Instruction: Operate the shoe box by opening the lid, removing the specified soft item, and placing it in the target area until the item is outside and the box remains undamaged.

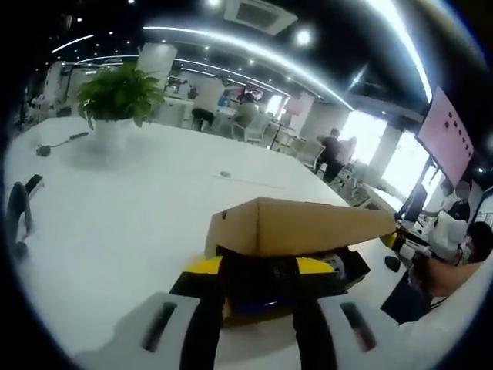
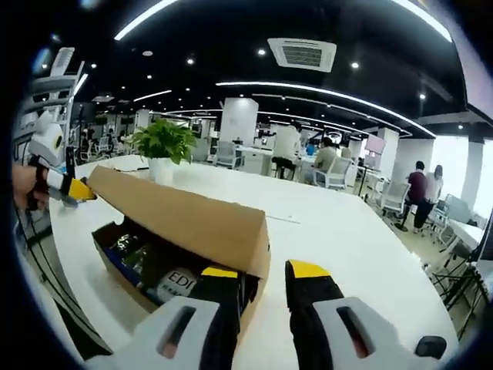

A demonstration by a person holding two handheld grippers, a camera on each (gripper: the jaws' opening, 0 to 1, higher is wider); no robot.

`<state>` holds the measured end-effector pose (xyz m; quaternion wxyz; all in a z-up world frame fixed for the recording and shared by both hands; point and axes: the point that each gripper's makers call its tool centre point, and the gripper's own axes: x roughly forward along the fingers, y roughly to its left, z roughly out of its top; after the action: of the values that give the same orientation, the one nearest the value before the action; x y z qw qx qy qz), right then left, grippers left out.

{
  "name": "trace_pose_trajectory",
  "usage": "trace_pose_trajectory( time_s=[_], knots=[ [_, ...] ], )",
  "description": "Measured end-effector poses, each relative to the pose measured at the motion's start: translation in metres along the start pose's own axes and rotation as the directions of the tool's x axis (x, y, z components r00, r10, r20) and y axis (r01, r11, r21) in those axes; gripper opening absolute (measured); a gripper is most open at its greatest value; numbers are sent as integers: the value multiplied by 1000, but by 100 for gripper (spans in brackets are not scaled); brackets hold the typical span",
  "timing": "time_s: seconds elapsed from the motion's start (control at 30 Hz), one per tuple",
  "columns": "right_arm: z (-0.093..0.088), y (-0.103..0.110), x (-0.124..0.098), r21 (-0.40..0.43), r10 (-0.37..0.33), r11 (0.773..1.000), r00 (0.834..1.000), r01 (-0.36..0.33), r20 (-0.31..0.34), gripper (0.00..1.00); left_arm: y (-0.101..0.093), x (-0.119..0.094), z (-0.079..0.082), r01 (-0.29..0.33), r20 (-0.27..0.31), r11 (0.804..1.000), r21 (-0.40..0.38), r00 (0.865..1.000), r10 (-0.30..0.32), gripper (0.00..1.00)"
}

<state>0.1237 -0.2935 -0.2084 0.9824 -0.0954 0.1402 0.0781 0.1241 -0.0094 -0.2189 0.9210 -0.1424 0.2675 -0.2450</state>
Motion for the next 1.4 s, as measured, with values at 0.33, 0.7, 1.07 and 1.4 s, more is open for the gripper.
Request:
trace_pose_trajectory(
  time_s=[0.33,0.7,1.07,1.4],
  knots=[
    [12,5,11,16,-26,1000,999,25,41,13,-4,-1,-10,61,-58,997,48,997,-58,44],
    [23,0,24,22,-46,999,998,45,44,17,-21,11,-49,152,-203,915,374,976,-80,40],
    [39,-13,44,32,-88,996,996,87,25,6,-17,26,-61,298,-344,759,579,933,-103,33],
    [43,-18,49,108,-88,990,996,88,0,2,-16,35,-64,384,-421,714,585,897,-138,26]
  ],
)
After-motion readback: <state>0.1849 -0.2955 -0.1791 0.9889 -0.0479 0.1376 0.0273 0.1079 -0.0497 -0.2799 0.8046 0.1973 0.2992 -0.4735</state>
